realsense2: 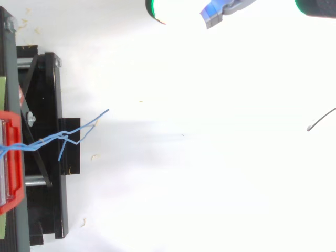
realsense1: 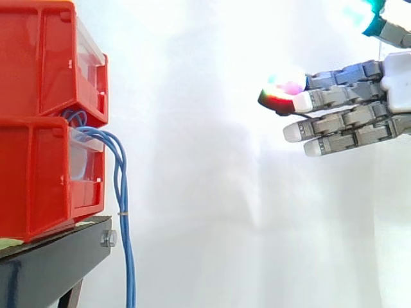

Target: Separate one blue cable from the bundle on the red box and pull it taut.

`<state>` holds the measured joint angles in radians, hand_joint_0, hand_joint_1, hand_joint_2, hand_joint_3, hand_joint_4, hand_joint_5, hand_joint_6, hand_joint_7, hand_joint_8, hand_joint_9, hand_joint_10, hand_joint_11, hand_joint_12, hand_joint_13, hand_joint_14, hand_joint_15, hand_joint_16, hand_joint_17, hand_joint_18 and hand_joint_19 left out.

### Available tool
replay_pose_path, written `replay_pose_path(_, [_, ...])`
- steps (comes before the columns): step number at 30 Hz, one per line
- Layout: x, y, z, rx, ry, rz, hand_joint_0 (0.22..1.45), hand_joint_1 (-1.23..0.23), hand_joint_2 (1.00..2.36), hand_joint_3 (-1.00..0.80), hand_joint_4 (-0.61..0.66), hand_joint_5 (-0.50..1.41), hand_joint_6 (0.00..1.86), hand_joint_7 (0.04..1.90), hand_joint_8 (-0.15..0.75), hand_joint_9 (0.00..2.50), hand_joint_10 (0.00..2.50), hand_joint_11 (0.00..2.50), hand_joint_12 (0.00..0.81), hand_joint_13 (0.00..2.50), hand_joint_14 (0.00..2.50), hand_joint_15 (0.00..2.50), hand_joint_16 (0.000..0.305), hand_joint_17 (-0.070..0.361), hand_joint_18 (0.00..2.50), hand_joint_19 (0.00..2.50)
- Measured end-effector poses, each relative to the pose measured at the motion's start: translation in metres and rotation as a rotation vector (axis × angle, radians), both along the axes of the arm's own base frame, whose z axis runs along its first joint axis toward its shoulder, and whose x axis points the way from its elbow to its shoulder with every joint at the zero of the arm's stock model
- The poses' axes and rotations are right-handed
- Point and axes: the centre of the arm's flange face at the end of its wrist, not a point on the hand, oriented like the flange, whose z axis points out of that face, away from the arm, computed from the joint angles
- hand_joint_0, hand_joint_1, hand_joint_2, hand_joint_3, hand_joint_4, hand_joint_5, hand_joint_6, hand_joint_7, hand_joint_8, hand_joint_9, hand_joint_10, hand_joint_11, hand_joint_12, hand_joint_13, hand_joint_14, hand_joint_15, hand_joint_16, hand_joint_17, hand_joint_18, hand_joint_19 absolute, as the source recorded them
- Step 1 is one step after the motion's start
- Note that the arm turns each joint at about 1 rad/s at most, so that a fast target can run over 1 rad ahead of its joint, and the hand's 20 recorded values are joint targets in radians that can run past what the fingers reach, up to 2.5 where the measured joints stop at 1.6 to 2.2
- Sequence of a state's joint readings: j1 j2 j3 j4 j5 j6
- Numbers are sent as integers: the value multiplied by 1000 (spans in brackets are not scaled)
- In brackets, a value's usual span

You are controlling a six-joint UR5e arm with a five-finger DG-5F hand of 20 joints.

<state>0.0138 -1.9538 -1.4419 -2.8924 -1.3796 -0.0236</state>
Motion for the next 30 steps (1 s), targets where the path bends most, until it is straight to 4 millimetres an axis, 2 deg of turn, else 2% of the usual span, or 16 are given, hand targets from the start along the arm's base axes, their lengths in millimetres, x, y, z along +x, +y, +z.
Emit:
replay_pose_path(6, [9, 4, -14, 3, -3, -9, 533, -494, 1001, -489, 183, -189, 501, 616, 198, 705, 4, 116, 288, 367, 4, 99, 41, 92, 55, 230])
replay_pose_path(15, [14, 6, -18, 1, -25, -21, 534, -494, 1000, -488, 187, -187, 501, 623, 199, 714, 5, 123, 289, 368, 3, 96, 41, 92, 52, 230])
replay_pose_path(30, [33, 10, -57, 6, -7, -23, 536, -494, 1001, -489, 193, -185, 501, 624, 200, 725, 7, 130, 290, 367, 4, 96, 40, 91, 53, 231])
